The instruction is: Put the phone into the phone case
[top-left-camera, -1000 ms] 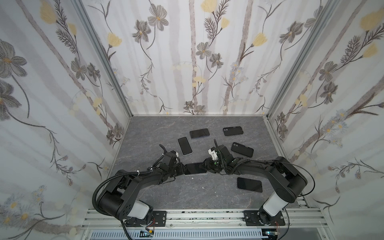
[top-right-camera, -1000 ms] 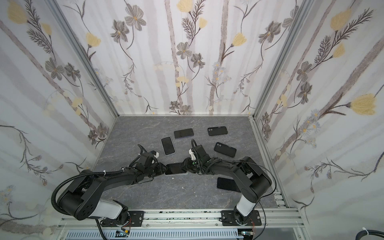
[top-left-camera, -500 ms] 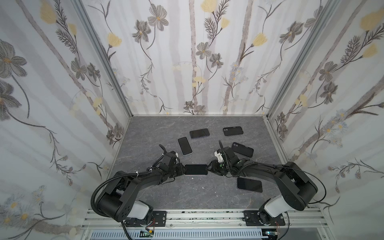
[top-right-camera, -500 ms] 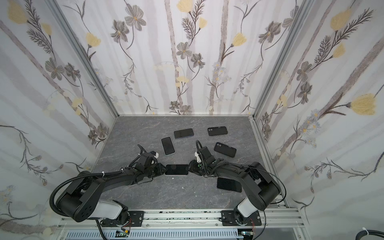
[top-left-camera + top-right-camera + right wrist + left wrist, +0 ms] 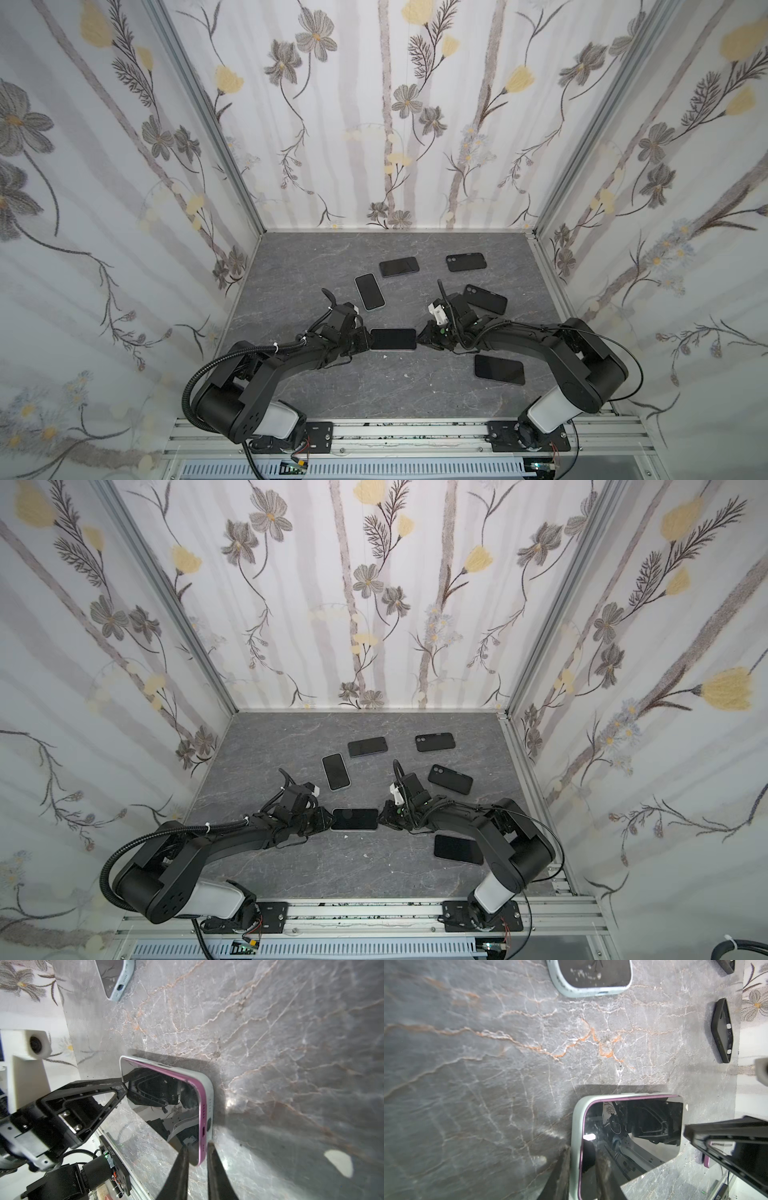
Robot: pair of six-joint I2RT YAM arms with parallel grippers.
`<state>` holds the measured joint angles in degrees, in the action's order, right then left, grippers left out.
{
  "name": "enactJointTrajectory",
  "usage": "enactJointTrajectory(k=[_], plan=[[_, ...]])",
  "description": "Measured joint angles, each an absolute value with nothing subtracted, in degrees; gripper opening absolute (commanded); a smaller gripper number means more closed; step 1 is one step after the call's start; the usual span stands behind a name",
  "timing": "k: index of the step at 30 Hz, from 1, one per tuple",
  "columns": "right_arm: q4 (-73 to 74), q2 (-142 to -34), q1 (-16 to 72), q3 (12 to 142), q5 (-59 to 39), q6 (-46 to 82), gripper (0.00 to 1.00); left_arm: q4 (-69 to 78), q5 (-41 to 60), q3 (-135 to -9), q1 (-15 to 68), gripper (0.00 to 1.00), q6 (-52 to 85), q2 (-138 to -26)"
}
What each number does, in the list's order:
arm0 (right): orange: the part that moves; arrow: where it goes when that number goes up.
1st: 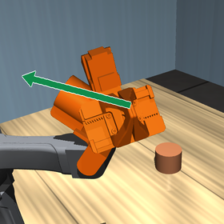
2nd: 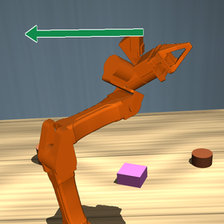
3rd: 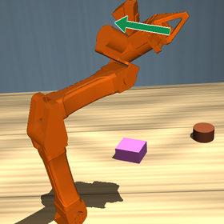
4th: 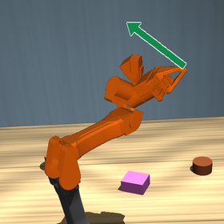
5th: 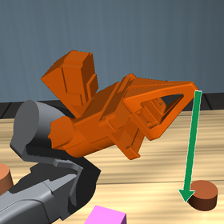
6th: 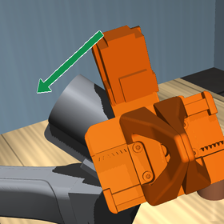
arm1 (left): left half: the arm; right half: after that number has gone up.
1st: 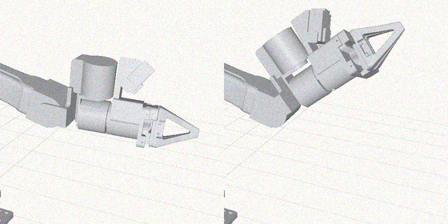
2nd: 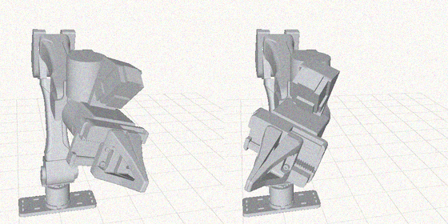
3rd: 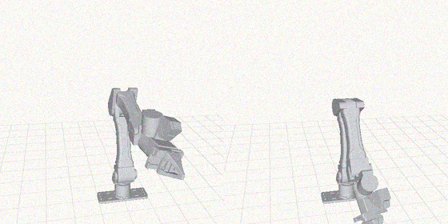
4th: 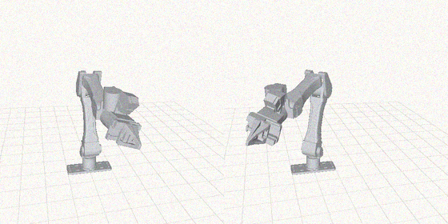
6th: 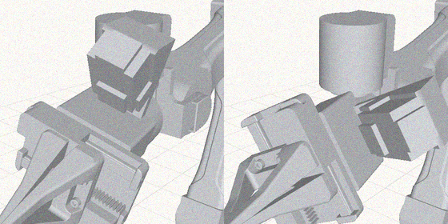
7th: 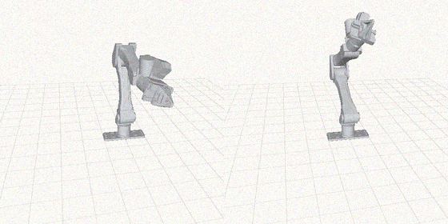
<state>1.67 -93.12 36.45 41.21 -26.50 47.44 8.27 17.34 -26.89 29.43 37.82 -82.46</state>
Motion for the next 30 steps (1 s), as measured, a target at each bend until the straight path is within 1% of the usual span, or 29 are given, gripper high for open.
enactJointTrajectory(k=[6,9,10,13,20,26,30], plan=[[1.65,-94.59,36.69,41.6,-27.68,47.22,0.14,9.02,18.2,-26.94,29.58,0.24,37.98,-83.33],[1.61,-95.09,36.73,42.0,-28.14,46.98,0.12,9.34,18.24,-26.96,29.63,0.24,38.28,-83.79],[1.5,-95.2,36.73,42.11,-28.18,46.98,0.08,9.39,18.24,-26.98,29.67,0.24,38.37,-83.85],[1.06,-95.68,36.8,42.59,-28.49,46.85,0.07,9.5,18.17,-26.98,29.76,0.24,38.76,-83.9],[0.64,-96.66,36.97,43.05,-28.6,46.54,0.09,9.87,17.5,-26.63,30.17,0.24,39.07,-83.64],[-4.54,-97.01,37.6,46.41,-27.07,44.34,0.16,10.79,16.49,-25.69,30.5,0.24,39.22,-82.98],[-7.46,-96.92,38.24,47.99,-25.06,42.28,0.17,11.88,16.1,-24.82,30.57,0.23,39.22,-82.54]])
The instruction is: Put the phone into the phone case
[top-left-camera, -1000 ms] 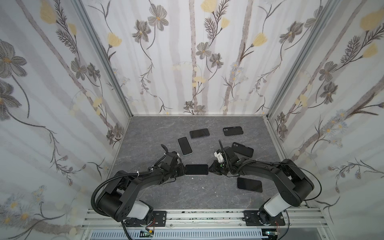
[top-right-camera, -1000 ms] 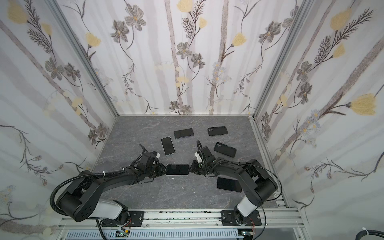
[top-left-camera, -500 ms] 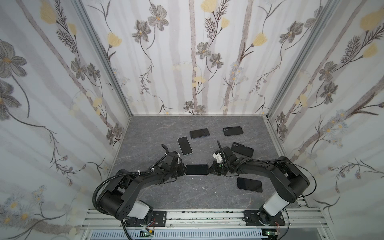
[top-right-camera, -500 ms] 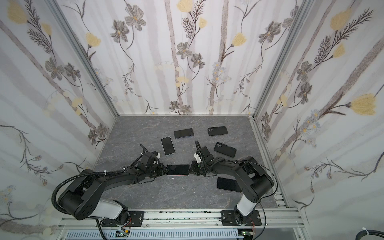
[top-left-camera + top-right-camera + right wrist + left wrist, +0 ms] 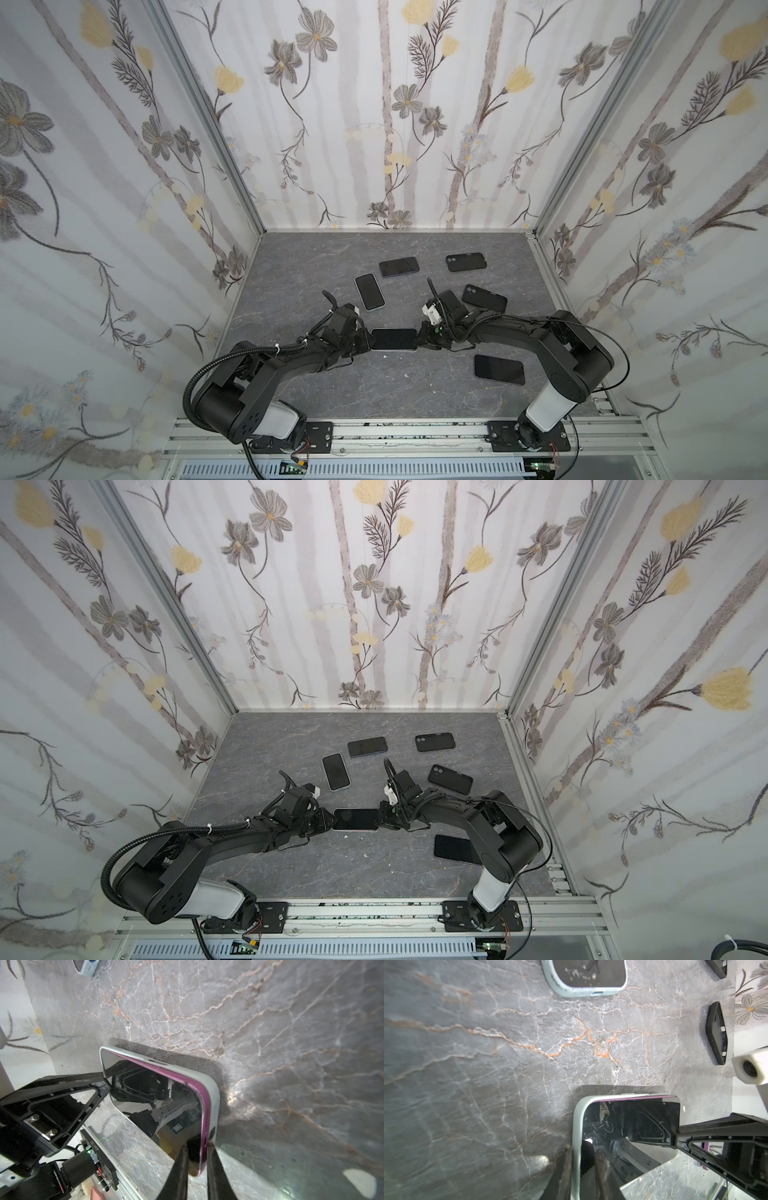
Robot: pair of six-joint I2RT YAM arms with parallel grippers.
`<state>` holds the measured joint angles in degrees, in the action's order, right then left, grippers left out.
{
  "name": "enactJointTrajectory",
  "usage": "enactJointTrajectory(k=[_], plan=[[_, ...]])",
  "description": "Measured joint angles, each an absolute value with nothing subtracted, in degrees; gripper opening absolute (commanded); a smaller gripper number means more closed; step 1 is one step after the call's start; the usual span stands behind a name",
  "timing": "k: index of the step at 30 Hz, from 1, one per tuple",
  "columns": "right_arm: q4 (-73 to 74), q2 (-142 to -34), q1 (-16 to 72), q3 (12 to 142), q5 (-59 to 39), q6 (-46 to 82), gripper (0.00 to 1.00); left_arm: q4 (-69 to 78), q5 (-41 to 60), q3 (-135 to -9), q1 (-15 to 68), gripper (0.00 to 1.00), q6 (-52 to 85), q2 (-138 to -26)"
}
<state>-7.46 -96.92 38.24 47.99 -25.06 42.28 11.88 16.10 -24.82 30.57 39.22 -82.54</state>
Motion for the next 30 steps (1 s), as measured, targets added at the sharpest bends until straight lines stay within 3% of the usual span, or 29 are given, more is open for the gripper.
enactJointTrajectory(k=[30], plan=[[-14.72,-99.29,41.8,51.79,-17.41,37.87,0.11,12.8,15.51,-24.12,30.68,0.23,39.27,-81.97]])
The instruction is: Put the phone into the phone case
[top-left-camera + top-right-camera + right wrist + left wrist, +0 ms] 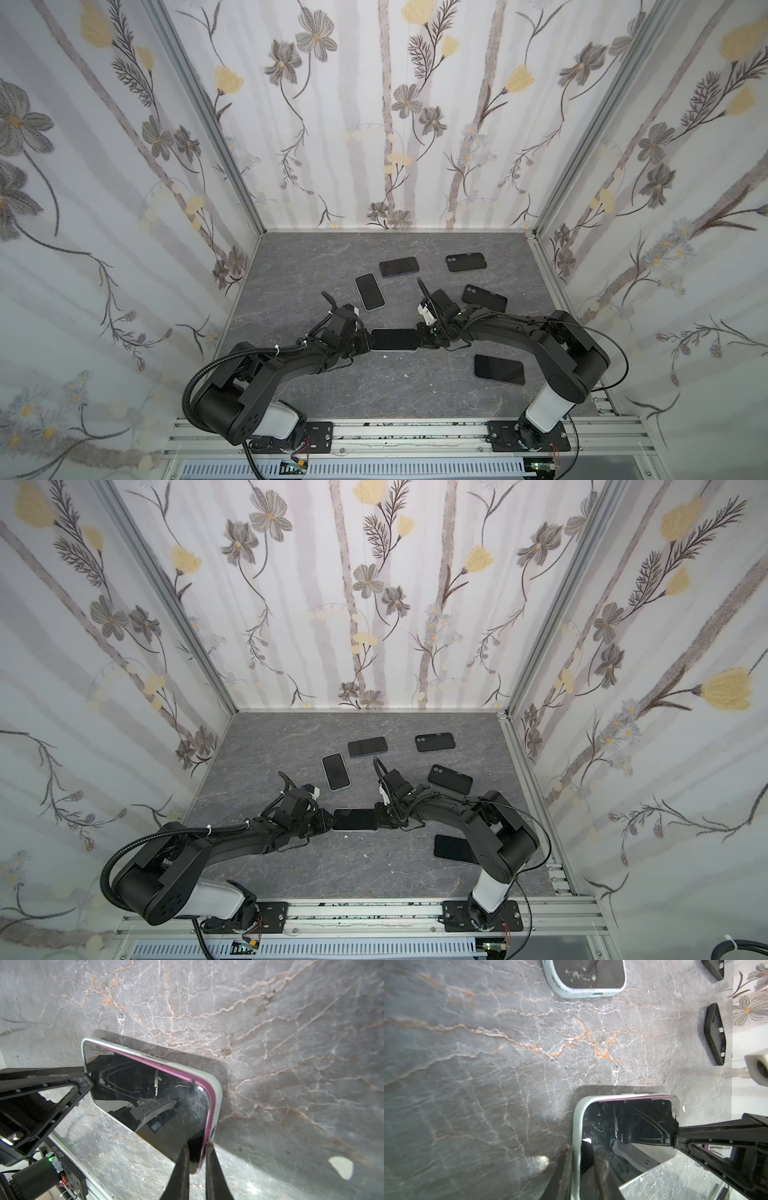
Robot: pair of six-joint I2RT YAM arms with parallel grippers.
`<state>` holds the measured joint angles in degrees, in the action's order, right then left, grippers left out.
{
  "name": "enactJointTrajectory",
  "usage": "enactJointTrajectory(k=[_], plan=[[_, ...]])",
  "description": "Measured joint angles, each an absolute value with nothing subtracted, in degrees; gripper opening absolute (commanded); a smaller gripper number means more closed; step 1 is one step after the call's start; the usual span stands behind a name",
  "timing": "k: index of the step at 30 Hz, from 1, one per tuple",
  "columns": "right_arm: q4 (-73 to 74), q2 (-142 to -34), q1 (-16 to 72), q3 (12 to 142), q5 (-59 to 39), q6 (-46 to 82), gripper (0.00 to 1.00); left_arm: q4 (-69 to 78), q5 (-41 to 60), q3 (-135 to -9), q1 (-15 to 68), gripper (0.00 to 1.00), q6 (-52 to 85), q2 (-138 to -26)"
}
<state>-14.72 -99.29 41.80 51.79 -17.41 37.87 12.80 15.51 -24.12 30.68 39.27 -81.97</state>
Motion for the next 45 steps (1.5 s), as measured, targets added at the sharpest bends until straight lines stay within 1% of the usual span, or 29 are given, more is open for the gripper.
enactJointTrajectory(k=[19,27,38,41,45], plan=[[-16.88,-100.6,42.63,53.58,-15.77,37.39,0.11,12.21,15.29,-24.27,30.68,0.23,39.42,-82.17],[-20.29,-101.6,44.03,56.12,-12.32,36.77,0.14,12.21,15.29,-24.1,30.68,0.23,39.4,-82.17],[-22.48,-102.98,44.77,58.11,-10.61,35.94,0.15,12.29,15.29,-23.88,30.68,0.23,39.4,-82.15],[-23.57,-102.5,45.28,58.87,-9.13,35.48,0.17,12.29,15.31,-23.88,30.68,0.23,39.4,-82.0],[-26.06,-101.51,45.6,60.75,-7.05,35.31,0.19,12.43,15.29,-23.88,30.68,0.23,39.4,-81.82]])
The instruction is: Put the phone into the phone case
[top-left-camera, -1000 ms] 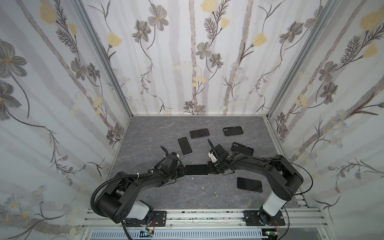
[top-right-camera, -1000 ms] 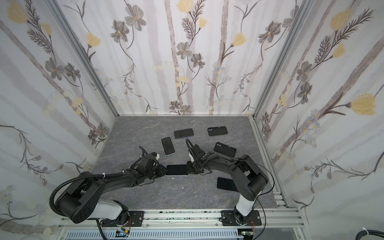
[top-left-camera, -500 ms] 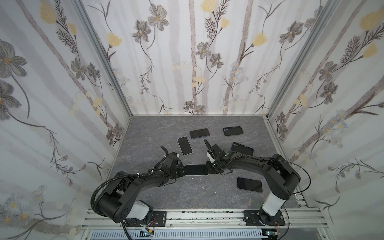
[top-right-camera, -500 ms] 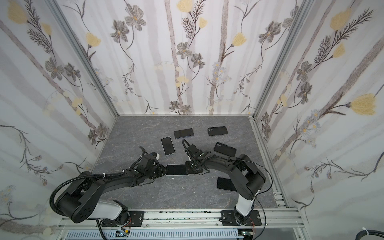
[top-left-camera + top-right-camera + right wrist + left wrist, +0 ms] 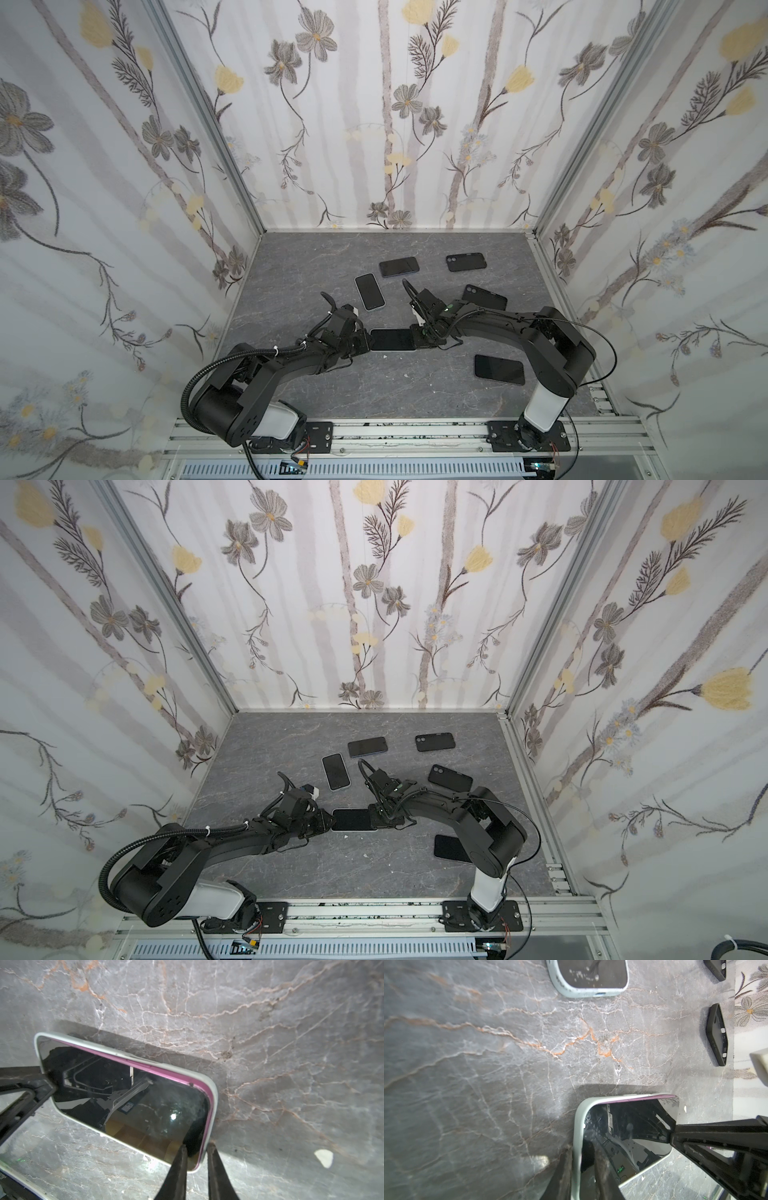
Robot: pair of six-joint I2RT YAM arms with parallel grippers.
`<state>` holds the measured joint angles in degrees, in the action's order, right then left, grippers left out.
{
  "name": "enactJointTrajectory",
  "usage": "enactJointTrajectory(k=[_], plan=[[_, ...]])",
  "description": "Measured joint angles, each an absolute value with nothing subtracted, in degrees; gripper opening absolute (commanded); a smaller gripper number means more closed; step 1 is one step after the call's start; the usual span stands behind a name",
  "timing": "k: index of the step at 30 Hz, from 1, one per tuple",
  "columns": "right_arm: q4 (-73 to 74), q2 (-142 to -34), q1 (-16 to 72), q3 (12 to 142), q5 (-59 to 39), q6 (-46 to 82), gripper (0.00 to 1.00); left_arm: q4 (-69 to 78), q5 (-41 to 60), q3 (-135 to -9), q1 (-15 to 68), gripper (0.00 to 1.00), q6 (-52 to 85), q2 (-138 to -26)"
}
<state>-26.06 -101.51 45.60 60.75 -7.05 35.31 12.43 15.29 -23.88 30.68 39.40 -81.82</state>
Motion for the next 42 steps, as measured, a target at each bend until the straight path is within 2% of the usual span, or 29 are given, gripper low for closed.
enactJointTrajectory(k=[13,27,42], plan=[[-31.29,-99.18,45.17,63.53,-4.27,34.87,0.2,10.59,15.27,-25.17,30.68,0.23,39.4,-81.58],[-26.59,-101.6,38.11,63.99,-12.14,32.58,0.15,2.57,16.32,-31.57,30.76,0.23,39.42,-84.29],[-25.91,-105.97,37.26,66.52,-15.7,29.39,0.14,0.56,15.49,-33.71,30.09,0.24,39.72,-84.79]])
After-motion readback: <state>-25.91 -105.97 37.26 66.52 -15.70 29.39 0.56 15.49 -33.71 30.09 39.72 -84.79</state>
